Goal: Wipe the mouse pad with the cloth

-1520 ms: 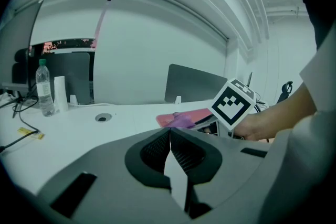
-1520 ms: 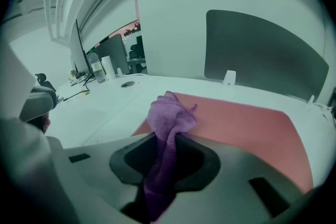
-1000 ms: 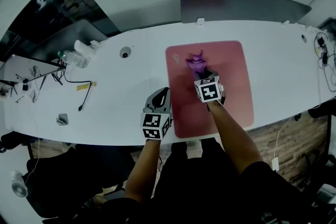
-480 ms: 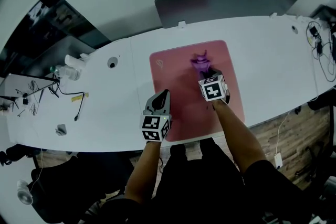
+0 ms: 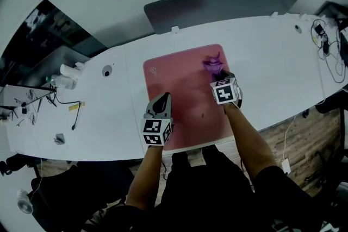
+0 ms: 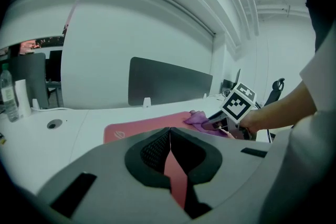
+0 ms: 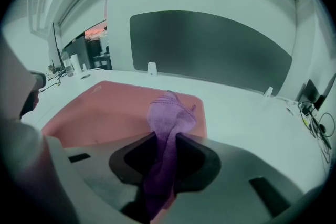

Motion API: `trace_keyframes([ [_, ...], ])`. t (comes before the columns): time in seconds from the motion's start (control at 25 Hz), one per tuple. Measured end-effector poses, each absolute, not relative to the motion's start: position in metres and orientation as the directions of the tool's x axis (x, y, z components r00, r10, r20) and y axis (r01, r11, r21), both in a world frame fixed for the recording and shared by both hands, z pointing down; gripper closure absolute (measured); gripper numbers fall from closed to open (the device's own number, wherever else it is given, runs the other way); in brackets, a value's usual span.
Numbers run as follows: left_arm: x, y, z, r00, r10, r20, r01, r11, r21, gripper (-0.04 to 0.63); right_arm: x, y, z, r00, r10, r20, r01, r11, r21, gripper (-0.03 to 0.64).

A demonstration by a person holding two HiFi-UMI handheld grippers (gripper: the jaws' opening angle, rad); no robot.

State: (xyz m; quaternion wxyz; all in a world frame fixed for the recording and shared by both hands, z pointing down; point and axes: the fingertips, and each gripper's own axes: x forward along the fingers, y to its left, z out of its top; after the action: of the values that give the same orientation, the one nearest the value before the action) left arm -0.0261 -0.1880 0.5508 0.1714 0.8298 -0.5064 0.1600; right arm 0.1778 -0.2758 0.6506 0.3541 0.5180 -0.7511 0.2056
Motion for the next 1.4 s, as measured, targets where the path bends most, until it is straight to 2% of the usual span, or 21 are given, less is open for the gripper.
trace_keyframes([
  [0.48,-0.014,-0.187,0.554,0.39,-0.803,0.45,-0.915,-0.394,0.09,0.574,0.219,-0.277,0.649,-0.183,-0.64,0.746,-0.928,0.364,0.085,0.509],
  [0.68,-0.023,-0.181,0.561,0.351,-0.815,0.46,-0.933,-0.347,0.096,0.574,0.215,-0.276,0.639,-0.211,-0.67,0.712,-0.928,0.367,0.07,0.509],
  [0.96,-0.038,-0.167,0.566,0.29,-0.831,0.475,-0.956,-0.277,0.1,0.574,0.137,-0.251,0.609,-0.398,-0.653,0.644,-0.845,0.535,0.02,0.509],
  [1.4,-0.086,-0.146,0.562,0.274,-0.834,0.479,-0.961,-0.26,0.097,0.574,0.027,-0.206,0.606,-0.507,-0.568,0.648,-0.763,0.646,-0.03,0.509],
])
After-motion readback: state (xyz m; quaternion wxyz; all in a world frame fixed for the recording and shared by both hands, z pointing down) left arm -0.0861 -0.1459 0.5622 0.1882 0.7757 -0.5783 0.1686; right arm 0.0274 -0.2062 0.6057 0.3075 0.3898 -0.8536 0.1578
